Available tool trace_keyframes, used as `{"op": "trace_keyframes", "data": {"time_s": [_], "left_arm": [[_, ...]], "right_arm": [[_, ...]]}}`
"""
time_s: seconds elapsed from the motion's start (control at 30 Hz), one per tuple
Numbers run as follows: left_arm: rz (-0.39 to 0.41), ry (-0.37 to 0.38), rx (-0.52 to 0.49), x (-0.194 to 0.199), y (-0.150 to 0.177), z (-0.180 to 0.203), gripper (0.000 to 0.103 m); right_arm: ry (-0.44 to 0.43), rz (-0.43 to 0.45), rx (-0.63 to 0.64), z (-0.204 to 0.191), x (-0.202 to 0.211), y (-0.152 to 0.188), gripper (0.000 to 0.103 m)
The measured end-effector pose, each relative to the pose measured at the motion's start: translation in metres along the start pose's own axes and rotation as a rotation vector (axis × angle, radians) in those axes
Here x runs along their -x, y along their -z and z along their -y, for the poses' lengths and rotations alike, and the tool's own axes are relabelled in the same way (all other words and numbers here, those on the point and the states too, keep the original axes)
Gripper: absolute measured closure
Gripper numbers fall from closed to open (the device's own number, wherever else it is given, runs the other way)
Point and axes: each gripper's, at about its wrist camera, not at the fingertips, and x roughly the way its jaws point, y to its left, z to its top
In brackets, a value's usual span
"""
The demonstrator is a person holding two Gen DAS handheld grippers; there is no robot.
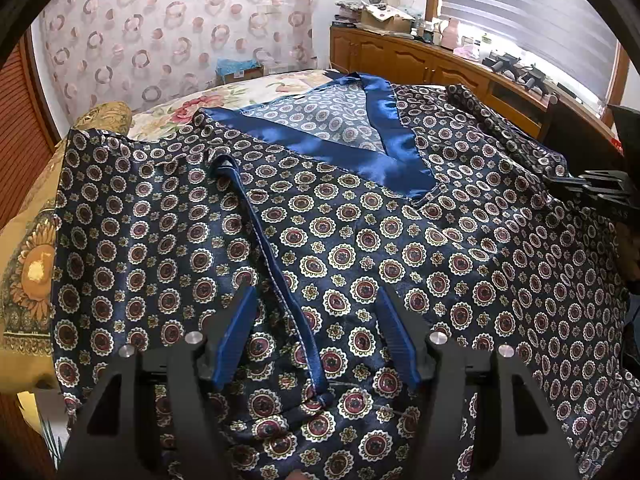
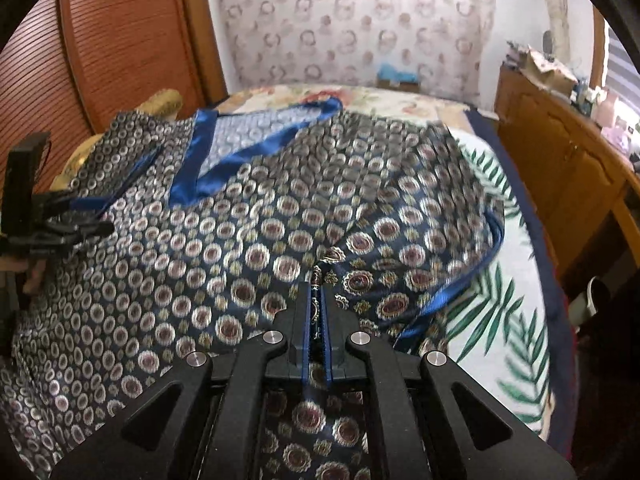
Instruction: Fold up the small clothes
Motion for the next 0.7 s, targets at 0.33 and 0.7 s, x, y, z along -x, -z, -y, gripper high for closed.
{"op": "trace_keyframes", "data": {"time_s": [0.33,0.7], "left_arm": [[0.001,-0.005,0.001,-0.001,0.000,0.000,0.039],[0.001,-0.006,0.002,-0.001,0.000,0.000,0.038]], "right_arm": [[0.030,0.065,-0.088,0.015,0.038,0.010,0.047],[0.106,0.084,-0.200,0.069,0.041,-0.013,0.045]]}}
